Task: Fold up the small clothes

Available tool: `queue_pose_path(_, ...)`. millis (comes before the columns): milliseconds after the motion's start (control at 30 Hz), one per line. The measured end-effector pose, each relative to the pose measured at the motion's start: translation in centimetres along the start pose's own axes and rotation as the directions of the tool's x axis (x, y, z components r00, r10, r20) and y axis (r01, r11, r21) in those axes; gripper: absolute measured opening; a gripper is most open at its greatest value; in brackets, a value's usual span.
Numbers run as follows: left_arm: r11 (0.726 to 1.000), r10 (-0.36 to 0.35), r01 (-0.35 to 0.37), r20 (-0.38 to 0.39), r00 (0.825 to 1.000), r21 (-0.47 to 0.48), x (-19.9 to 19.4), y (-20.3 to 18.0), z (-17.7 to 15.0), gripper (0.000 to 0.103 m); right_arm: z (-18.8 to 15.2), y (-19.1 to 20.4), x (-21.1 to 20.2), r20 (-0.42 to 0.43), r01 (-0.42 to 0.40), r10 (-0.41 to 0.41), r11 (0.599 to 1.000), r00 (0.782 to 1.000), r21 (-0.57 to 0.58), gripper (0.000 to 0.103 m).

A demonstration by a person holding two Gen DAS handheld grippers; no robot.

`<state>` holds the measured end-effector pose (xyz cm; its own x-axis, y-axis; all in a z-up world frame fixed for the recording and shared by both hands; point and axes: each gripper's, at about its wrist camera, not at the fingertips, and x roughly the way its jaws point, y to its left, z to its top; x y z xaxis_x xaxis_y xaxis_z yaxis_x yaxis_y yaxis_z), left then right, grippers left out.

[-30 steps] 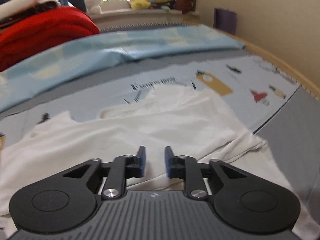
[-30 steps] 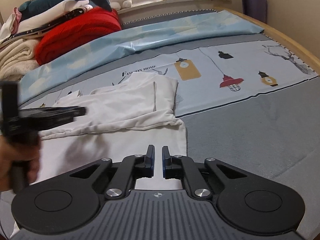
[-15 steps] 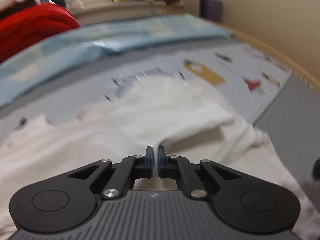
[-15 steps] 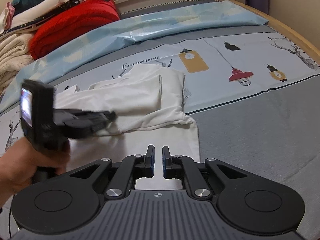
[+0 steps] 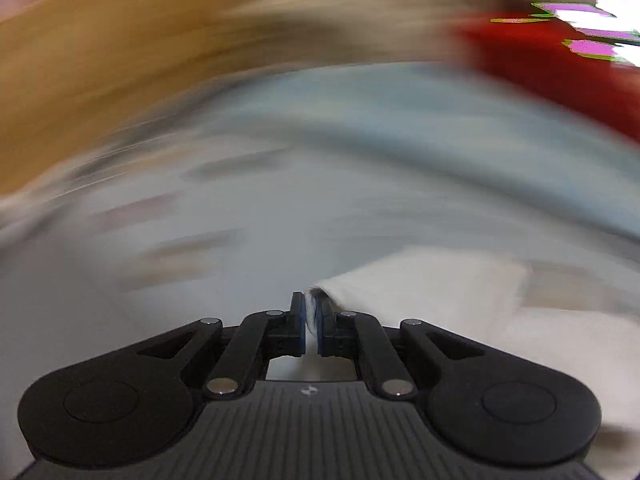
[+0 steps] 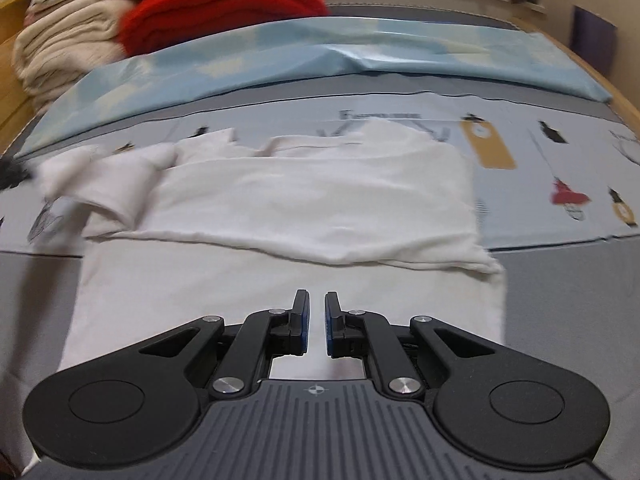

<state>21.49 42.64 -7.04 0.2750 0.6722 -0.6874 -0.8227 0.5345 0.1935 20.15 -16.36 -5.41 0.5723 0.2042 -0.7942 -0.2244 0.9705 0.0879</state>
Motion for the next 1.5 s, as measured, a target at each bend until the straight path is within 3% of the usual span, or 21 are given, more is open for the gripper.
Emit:
queue_pose_path(33,0.994,0.091,-0.092,-0.008,0.996,-0.062,1.1,3.2,0.1,0.005,0.0,0.8,0.2,-0.005,-0.005,0.005,1.000,1.000,-0.013,0.008)
queue_pose_path(100,0.992,0.089,-0.091,-0.022,0.996,-0.092,2.0,6.3,0.1,0.007,0.2,2.6,0.8,-0.002,-0.013,0.013,0.999,1.000,-0.051,0.008)
queue_pose_path(167,0.997,0.015,-0.016,-0.018,1.000,-0.081,1.5,6.4,0.1,0.016,0.5,4.5,1.6,0.012,-0.020,0.021,0.995,1.000,-0.094,0.010)
queue_pose_path(200,0.997,-0.033,0.032,-0.011,0.999,-0.074,0.9,6.0,0.2,0.021,0.8,5.3,2.1,0.023,-0.028,0.030,0.993,0.999,-0.113,0.015)
queue_pose_path(333,0.979,-0.203,0.203,0.014,0.979,0.008,-1.7,3.0,-0.1,0.023,1.8,9.7,4.9,0.076,-0.048,0.065,0.976,0.995,-0.210,0.028)
queue_pose_path(500,0.948,-0.314,0.313,0.014,0.949,0.063,-3.8,-1.1,-0.5,0.025,1.5,15.2,9.4,0.130,-0.013,0.070,0.918,0.989,-0.396,0.041)
queue_pose_path(600,0.937,-0.343,0.340,0.020,0.939,0.083,-4.7,-2.6,-0.4,0.025,0.8,17.6,12.2,0.112,0.005,0.059,0.865,0.992,-0.502,0.041)
queue_pose_path(700,0.923,-0.372,0.365,0.034,0.928,0.125,-5.9,-4.3,-0.4,0.025,0.1,19.0,14.0,0.124,0.049,0.034,0.791,0.992,-0.610,0.037)
queue_pose_path(767,0.914,-0.384,0.373,0.043,0.922,0.161,-6.5,-5.5,-0.7,0.025,0.4,19.0,14.1,0.127,0.044,0.049,0.769,0.991,-0.638,0.005)
queue_pose_path(800,0.910,-0.388,0.374,0.047,0.920,0.179,-6.6,-5.9,-0.8,0.025,0.9,18.6,14.0,0.127,0.042,0.051,0.770,0.991,-0.637,0.000)
queue_pose_path(867,0.903,-0.396,0.380,0.048,0.917,0.201,-6.5,-6.5,-1.0,0.025,1.9,17.0,13.3,0.144,0.034,0.069,0.788,0.987,-0.614,0.000)
queue_pose_path(933,0.887,-0.423,0.406,0.035,0.906,0.219,-6.9,-7.8,-1.4,0.025,3.5,14.3,12.4,0.137,0.001,0.091,0.830,0.986,-0.558,0.000)
queue_pose_path(1000,0.864,-0.458,0.439,0.021,0.889,0.244,-7.3,-9.2,-2.0,0.025,6.1,9.4,11.1,0.147,-0.034,0.104,0.909,0.984,-0.415,0.000)
queue_pose_path(1100,0.828,-0.505,0.484,0.002,0.863,0.284,-8.2,-11.4,-2.9,0.025,8.7,0.1,8.6,0.179,-0.051,0.085,0.981,0.980,-0.188,0.000)
queue_pose_path(1200,0.809,-0.522,0.496,-0.004,0.853,0.315,-8.8,-13.2,-3.7,0.025,7.8,-4.1,7.0,0.217,-0.025,0.059,0.988,0.974,-0.155,0.001)
queue_pose_path(1300,0.812,-0.503,0.478,-0.014,0.864,0.336,-9.0,-14.3,-4.7,0.025,6.2,-0.4,7.8,0.184,-0.068,0.126,0.953,0.975,-0.294,0.006)
queue_pose_path(1367,0.819,-0.499,0.481,-0.028,0.866,0.313,-8.9,-14.3,-4.7,0.025,5.2,3.7,8.6,0.165,-0.127,0.204,0.913,0.965,-0.387,0.017)
queue_pose_path(1500,0.832,-0.496,0.483,-0.023,0.868,0.275,-9.2,-13.9,-4.3,0.025,4.0,9.9,10.9,0.128,-0.183,0.269,0.869,0.955,-0.460,0.031)
